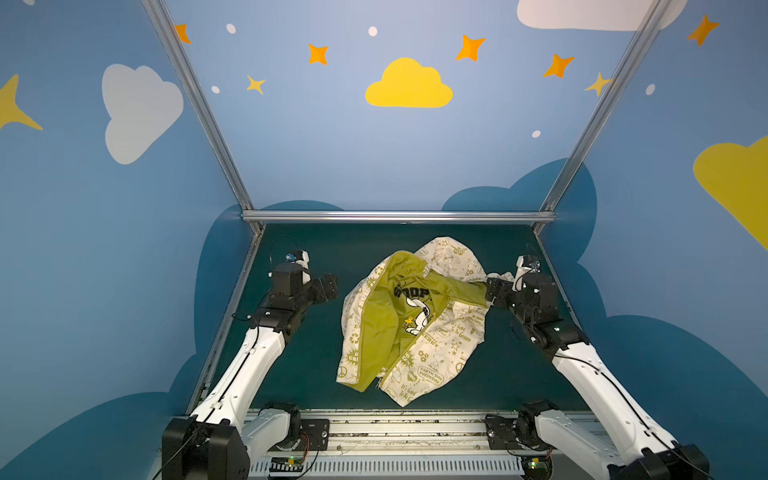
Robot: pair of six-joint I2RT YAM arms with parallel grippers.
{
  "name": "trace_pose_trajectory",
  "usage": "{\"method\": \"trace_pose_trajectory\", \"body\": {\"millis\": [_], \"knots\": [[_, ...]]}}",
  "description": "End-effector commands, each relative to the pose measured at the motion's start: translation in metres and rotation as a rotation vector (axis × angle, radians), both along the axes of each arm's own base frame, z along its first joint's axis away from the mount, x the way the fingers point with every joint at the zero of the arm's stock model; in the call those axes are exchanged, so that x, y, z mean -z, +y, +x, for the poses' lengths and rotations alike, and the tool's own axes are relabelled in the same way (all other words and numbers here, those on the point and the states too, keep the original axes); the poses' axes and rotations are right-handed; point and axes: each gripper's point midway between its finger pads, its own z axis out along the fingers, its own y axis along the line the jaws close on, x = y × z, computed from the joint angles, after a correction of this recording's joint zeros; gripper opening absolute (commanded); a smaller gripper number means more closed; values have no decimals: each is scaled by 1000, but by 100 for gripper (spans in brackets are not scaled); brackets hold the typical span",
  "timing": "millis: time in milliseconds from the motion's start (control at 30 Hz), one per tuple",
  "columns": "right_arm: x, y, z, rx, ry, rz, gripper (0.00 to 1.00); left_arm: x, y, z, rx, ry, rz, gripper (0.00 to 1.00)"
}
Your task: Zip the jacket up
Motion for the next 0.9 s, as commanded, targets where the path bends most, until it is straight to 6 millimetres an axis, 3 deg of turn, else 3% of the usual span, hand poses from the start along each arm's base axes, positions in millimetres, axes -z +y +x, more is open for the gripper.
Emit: {"method": "trace_pose_trajectory", "body": {"millis": [0,200,400,500,633,867], "knots": [[31,47,-52,-84,237,217,86,41,-32,-52,65,248,-184,99],[50,174,-107,-456,287,388,79,53,-47,-79,85,324,-324,99],[70,278,-151,-775,346,341,77,52,-40,-88,28,316,-432,99],[75,320,-165,-893,361,346,75,53,-33,-94,-6,322,-473,99],[83,345,-167,-951,413,350,69,56,-30,-103,-29,336,-509,99],[105,364,-154,-968,507,459,56,57,-22,-111,-63,346,-490,99]]}}
